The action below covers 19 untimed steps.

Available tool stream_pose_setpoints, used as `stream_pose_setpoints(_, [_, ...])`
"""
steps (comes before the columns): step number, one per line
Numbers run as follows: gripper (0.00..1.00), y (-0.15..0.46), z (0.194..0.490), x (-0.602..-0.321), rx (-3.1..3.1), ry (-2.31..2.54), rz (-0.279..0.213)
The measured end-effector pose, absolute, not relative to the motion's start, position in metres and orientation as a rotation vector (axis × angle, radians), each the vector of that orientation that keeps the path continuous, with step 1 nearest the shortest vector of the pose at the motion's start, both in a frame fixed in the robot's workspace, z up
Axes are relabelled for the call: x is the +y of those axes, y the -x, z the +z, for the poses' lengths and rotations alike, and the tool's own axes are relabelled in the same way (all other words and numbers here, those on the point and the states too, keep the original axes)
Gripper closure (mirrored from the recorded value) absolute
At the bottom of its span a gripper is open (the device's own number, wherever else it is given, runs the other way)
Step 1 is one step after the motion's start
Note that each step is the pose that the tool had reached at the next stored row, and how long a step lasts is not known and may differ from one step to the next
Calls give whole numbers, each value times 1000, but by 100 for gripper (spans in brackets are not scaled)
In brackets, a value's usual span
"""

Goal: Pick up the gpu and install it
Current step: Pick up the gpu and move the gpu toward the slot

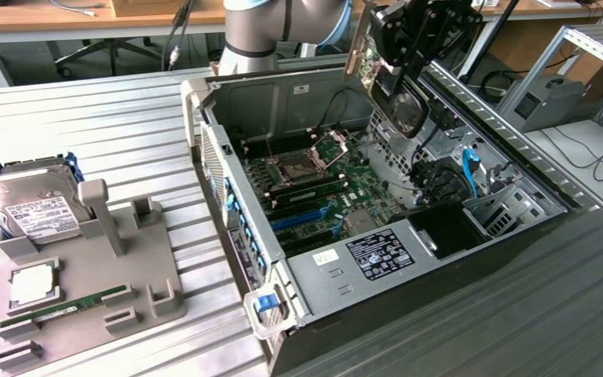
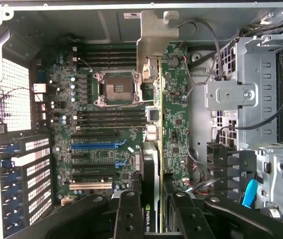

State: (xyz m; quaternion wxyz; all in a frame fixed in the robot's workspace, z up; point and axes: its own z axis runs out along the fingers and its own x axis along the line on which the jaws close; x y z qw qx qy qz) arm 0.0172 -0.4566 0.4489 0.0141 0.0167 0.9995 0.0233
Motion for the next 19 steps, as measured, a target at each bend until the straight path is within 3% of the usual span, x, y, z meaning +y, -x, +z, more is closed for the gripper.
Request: stream_pose_setpoints(19, [73,-32,449,-457,3112,-52,72])
